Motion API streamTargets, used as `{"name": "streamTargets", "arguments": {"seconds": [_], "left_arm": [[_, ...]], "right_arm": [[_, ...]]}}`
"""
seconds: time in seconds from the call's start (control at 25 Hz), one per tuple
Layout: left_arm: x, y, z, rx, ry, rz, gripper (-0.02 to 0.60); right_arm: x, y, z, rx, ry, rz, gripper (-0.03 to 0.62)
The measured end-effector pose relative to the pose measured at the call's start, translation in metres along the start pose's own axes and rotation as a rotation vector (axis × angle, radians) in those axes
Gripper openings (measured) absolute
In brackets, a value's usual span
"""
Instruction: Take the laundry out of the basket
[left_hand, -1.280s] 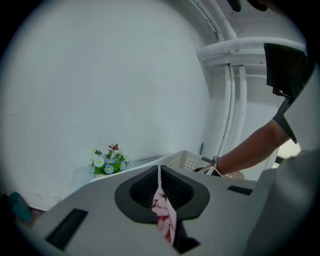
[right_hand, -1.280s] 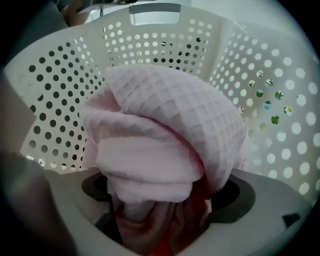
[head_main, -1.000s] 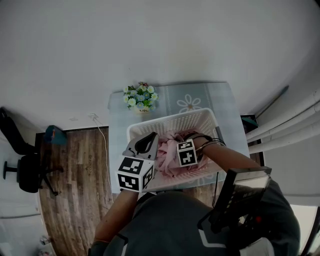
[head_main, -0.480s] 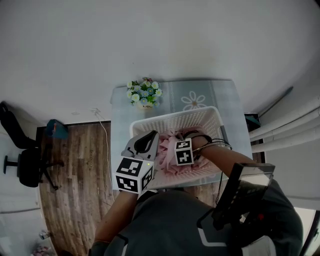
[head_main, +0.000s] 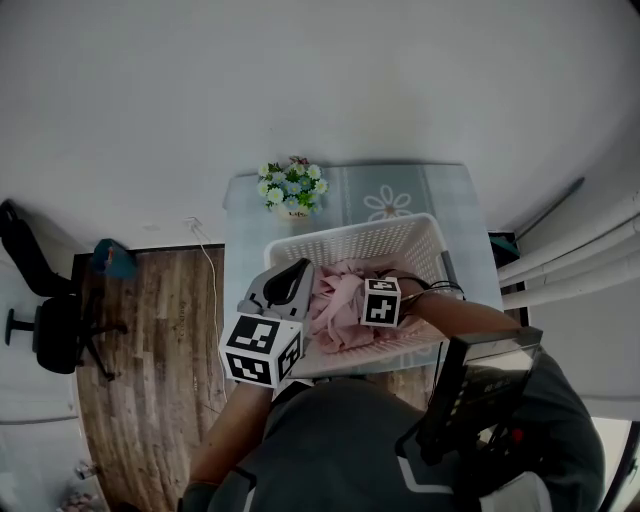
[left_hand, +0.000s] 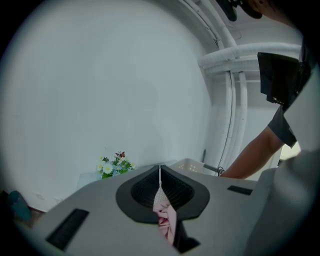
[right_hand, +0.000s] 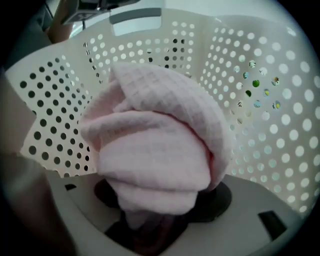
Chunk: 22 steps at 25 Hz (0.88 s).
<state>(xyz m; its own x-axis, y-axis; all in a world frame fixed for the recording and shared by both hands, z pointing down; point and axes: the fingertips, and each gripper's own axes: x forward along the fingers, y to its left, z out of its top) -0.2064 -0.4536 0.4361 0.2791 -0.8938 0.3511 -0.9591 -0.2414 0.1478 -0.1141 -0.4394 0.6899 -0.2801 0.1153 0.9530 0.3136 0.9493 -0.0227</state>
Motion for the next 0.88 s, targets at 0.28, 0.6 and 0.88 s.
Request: {"name": "streamTargets", "arguments": {"seconds": [0.28, 0.6, 0.88], "left_arm": [[-0.015, 0.005, 0.012, 0.017, -0.026, 0.032, 0.011], [-0.034, 0.003, 0.022, 0.026, -0.054, 0.071, 0.011], [-0.050, 0.001, 0.034, 0.020, -0.102, 0.126, 0.011]], "right_arm": [[-0.017, -0.008, 0.019, 0.169, -0.186, -0.001, 0.307], [-0.050, -0.006, 0.047, 0.162, -0.362, -0.045, 0.287], [-0.103, -0.008, 0.067, 0.164, -0.557, -0.107, 0.287]]}}
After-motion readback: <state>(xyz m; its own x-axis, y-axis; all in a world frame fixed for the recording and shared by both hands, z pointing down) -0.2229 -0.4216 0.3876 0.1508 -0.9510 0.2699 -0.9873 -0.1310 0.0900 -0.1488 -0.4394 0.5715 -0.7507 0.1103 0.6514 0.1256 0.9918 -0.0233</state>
